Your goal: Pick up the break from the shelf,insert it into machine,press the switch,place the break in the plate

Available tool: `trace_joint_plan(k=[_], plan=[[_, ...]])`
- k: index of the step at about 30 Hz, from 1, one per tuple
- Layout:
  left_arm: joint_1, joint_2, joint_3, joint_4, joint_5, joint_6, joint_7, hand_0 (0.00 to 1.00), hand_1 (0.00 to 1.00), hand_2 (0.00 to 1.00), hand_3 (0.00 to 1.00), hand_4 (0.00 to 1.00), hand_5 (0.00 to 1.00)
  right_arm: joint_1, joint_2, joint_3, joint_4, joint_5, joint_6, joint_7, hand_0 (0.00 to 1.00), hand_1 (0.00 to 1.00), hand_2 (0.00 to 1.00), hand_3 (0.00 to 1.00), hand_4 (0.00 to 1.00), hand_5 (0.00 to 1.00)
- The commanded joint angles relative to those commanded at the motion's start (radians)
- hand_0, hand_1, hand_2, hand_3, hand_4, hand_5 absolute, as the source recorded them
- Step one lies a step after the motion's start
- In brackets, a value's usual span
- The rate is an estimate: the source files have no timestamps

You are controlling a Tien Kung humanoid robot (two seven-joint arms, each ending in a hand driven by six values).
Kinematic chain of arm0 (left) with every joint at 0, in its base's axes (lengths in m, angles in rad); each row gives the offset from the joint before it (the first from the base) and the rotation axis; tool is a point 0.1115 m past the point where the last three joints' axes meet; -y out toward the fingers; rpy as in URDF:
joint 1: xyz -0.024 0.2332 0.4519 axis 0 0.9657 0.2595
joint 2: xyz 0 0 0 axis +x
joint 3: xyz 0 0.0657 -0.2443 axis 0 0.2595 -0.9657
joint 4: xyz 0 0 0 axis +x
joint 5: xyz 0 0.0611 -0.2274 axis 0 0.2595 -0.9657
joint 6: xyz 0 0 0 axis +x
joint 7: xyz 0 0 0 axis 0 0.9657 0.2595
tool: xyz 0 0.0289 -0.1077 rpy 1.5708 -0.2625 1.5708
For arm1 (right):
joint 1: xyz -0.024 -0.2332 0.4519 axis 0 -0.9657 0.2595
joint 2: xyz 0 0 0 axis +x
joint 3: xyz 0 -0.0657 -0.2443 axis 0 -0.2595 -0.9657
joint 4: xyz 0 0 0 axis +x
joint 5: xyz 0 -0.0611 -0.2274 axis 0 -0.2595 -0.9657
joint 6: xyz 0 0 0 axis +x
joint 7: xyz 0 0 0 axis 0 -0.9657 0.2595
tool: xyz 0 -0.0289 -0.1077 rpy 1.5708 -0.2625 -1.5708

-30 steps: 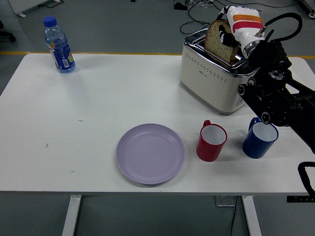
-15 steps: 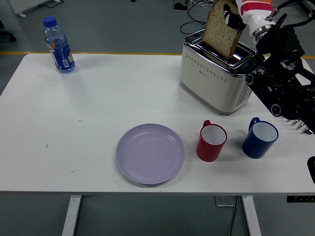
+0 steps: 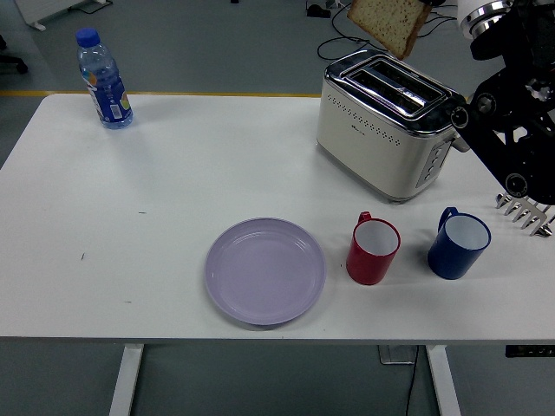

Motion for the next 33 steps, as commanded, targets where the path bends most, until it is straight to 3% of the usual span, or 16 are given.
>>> trace_joint_plan(k=[8, 17, 25, 33], plan=[[0.007, -0.003, -0.015, 0.0, 0.02, -0.003, 0.004, 0.653, 0.634, 0.626, 0.582, 0.332, 0.913, -0.058, -0.077, -0.035, 0.278, 0.132, 0.064, -0.052, 0.082, 0.239, 0.386, 0.506, 0.346, 0.002], [0.01, -0.006, -0.018, 0.0, 0.029, -0.005, 0.004, 0.653, 0.633, 0.626, 0.581, 0.331, 0.915, -0.138, -0.124, -0.117, 0.526, 0.357, 0.167, -0.086, 0.081, 0.235, 0.384, 0.507, 0.349, 0.002], [0.005, -0.007, -0.014, 0.0, 0.022, -0.006, 0.0, 0.652, 0.634, 0.626, 0.581, 0.331, 0.914, -0.196, -0.119, -0.204, 0.613, 0.574, 0.241, -0.108, 0.077, 0.231, 0.383, 0.507, 0.355, 0.002], [-0.002, -0.008, -0.007, 0.0, 0.012, -0.005, -0.004, 0.651, 0.632, 0.627, 0.58, 0.329, 0.914, -0.231, -0.07, -0.292, 0.584, 0.649, 0.27, -0.115, 0.073, 0.231, 0.381, 0.507, 0.358, 0.002]])
